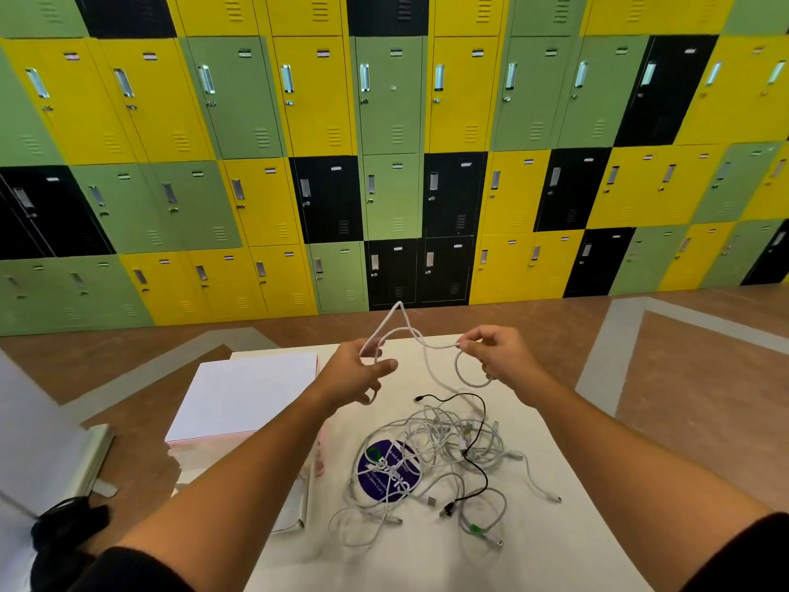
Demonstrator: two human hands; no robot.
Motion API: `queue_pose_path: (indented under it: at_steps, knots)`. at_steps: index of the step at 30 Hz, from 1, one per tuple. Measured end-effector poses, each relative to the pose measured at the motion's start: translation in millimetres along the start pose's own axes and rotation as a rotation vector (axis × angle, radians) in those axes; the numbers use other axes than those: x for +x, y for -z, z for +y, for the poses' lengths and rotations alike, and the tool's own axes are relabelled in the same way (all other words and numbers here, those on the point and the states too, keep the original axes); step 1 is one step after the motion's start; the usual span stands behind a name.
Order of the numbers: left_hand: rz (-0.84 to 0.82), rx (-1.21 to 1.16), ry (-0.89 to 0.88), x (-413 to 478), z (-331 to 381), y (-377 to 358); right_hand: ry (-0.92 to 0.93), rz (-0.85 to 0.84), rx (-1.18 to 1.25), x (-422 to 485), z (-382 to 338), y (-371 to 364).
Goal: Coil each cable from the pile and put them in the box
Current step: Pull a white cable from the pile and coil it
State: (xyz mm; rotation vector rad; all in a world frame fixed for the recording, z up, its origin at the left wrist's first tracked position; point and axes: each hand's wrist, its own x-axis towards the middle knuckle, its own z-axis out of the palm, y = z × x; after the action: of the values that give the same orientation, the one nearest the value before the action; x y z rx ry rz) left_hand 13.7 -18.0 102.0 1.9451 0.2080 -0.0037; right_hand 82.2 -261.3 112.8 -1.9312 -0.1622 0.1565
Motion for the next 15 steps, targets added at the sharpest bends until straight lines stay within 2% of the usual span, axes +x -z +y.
queue_pose_path:
  at_steps: [3,8,10,13,15]
  knots:
    - [0.002,-0.066,-0.041,-2.2,9.5,-2.2,-0.036,-0.12,-0.015,-2.0,0.5,-1.9]
    - [-0.029,-0.121,-0.123,-6.3,31.5,-4.6,-0.01,-0.223,-0.376,-6.1,6.4,-14.2]
    - [-0.043,-0.068,-0.153,-6.9,38.5,-7.9,-0.008,-0.23,-0.302,-7.9,5.1,-20.4]
    - [-0.036,0.008,-0.168,-6.8,42.6,-11.2,-0.017,-0.292,-0.037,-12.8,-5.6,-26.3]
    - [-0.003,0.061,-0.17,-5.5,42.7,-12.6,-0.012,-0.246,0.008,-12.4,-11.1,-30.4]
